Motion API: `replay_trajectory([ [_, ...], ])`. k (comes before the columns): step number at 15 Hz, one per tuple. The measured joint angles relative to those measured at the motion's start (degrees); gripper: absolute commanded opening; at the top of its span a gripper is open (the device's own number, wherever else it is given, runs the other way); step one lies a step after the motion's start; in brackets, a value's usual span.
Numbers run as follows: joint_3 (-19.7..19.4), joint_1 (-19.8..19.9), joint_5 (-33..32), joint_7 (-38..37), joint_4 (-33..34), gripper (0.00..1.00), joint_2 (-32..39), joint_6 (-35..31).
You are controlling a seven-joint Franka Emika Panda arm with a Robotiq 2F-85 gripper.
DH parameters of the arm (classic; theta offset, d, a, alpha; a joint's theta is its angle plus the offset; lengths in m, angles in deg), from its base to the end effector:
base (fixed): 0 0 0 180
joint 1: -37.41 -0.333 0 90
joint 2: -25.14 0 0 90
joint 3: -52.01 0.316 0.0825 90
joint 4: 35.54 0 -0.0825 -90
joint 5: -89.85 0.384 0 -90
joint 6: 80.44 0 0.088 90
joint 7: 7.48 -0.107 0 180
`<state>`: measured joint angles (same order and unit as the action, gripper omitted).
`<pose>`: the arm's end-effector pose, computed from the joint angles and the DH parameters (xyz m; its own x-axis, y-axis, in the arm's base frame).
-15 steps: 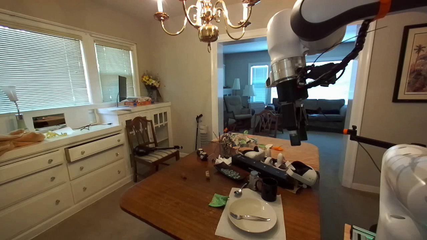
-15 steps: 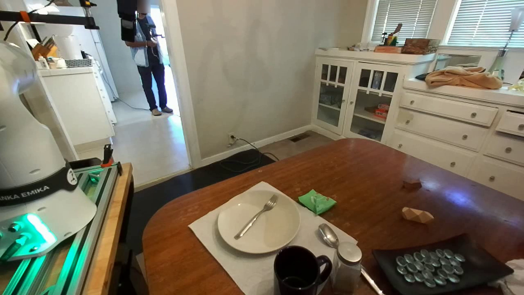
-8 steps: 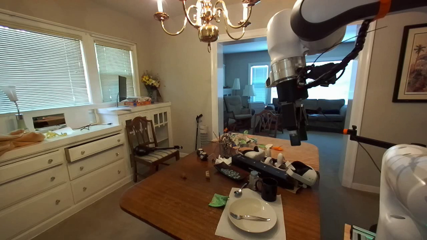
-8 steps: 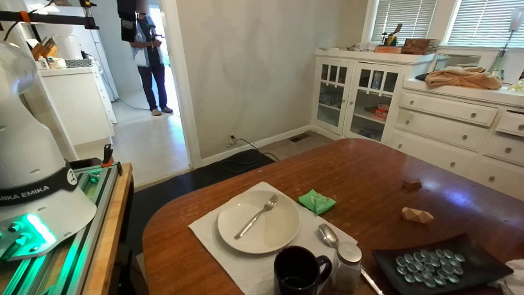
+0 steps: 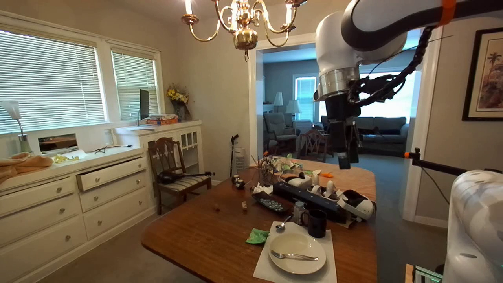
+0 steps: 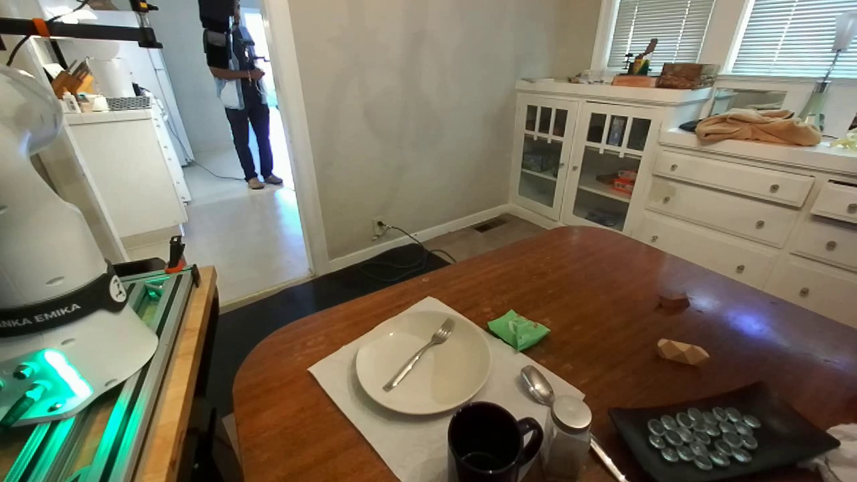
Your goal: Put the green item in the cup
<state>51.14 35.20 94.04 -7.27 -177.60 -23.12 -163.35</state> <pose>0.2737 0.0140 0.5405 0.9812 0.0427 -0.1882 0.0271 -0.9960 -0.0849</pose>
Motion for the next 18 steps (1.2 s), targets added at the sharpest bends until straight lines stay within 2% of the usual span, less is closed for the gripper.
replay_trajectory([
  [4, -3.11, 0.93, -5.48, 7.16, -0.34, 1.00, 2.65, -7.36],
  [7, -7.02, 0.83, -5.92, 14.98, -0.01, 1.00, 7.84, -15.52],
  [12, -11.90, 1.14, -5.82, 21.08, 5.69, 1.00, 22.62, -25.59],
  [18, -11.52, 2.97, -5.16, 20.98, 16.75, 1.00, 41.38, -28.50],
])
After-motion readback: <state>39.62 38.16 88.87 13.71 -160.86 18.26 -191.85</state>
